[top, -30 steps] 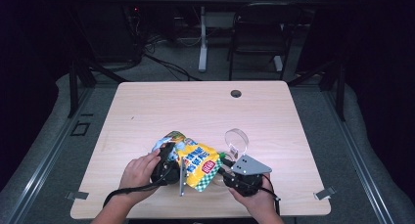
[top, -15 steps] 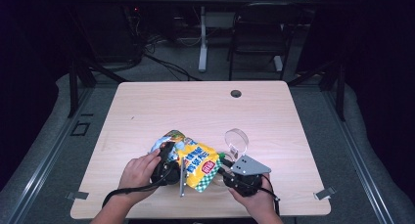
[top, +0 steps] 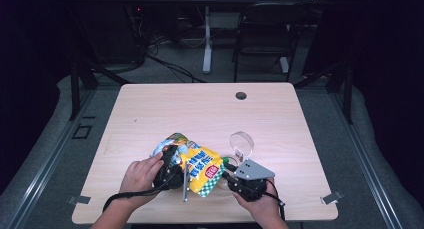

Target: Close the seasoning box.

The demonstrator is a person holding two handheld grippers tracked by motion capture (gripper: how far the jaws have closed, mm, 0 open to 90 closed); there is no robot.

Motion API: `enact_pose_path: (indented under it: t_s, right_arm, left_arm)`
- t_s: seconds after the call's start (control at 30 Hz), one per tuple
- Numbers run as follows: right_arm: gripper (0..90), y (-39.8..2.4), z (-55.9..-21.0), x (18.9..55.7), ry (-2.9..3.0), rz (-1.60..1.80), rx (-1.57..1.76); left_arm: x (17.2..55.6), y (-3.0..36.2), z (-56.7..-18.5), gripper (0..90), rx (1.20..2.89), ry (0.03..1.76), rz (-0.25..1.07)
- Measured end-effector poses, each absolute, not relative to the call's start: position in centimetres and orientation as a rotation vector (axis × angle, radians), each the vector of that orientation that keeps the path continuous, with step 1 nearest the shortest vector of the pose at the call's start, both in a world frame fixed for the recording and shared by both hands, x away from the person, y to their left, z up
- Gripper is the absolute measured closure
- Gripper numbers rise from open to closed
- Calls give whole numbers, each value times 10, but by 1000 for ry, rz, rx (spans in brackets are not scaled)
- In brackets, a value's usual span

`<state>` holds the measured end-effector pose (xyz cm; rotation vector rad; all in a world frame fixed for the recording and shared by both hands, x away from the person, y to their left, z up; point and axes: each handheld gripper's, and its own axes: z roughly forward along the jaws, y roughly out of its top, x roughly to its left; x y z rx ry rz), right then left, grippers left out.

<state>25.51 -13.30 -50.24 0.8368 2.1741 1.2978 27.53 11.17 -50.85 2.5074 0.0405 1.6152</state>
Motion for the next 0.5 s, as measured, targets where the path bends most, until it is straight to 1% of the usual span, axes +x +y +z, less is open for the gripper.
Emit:
enact_pose_path:
  t_s: [0.1, 0.5]
  right_arm:
    - [753, -133, -503, 255, 2176, 1282, 827]
    - [770, -132, -504, 255, 2176, 1257, 822]
  left_arm:
    - [276, 111, -509, 614, 2518, 38, 1608]
    - [274, 110, -506, 615, 2519, 2, 1653]
